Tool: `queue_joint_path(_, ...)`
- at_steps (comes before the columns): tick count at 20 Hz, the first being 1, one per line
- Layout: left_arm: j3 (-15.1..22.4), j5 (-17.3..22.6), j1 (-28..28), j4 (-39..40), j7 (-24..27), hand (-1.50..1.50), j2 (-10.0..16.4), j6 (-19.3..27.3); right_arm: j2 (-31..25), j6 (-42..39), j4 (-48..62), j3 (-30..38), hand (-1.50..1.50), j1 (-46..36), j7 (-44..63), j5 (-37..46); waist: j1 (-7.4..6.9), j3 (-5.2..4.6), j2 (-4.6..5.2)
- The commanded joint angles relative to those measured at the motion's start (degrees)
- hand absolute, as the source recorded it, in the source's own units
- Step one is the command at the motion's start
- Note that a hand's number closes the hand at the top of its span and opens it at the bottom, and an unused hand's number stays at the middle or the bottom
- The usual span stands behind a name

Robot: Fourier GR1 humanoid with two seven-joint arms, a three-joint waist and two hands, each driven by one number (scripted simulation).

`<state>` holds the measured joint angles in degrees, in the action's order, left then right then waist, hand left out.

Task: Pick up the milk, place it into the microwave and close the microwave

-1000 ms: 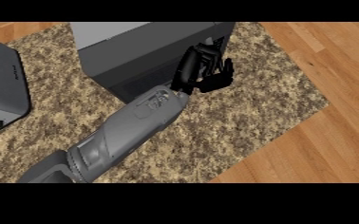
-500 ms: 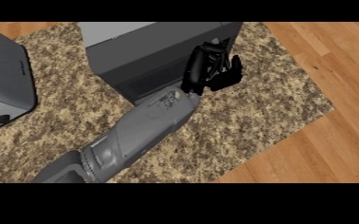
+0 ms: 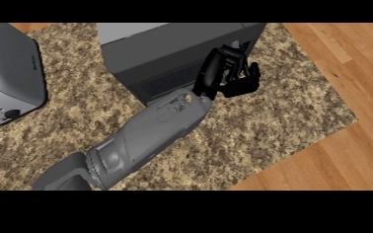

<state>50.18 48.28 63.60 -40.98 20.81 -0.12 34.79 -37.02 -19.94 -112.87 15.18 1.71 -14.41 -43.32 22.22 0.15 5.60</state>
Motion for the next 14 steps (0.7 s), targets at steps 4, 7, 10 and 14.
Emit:
queue_joint_path(4,-2.46,2.13,-2.36,9.24,0.36,-1.50,4.32,-0.40,-0.44,0.95,-1.63,2.47,-1.50,1.29,0.57,-1.48,-3.52,-0.22,0.21)
queue_joint_path(7,-2.81,3.18,-2.15,9.42,1.27,-1.50,4.72,-0.47,-0.75,1.10,-1.81,3.43,-1.50,2.09,0.98,-2.01,-4.51,-0.26,0.11)
queue_joint_path(10,-2.33,4.08,-2.48,9.56,1.65,-1.50,4.86,-2.05,-1.03,1.56,-2.06,4.01,-1.50,2.83,1.75,-2.39,-5.83,-0.28,0.22)
queue_joint_path(14,-2.01,5.23,-2.23,9.60,1.99,-1.50,5.07,-3.31,-1.08,1.50,-4.47,4.42,-1.50,3.49,2.11,-3.50,-6.16,-0.35,-0.29)
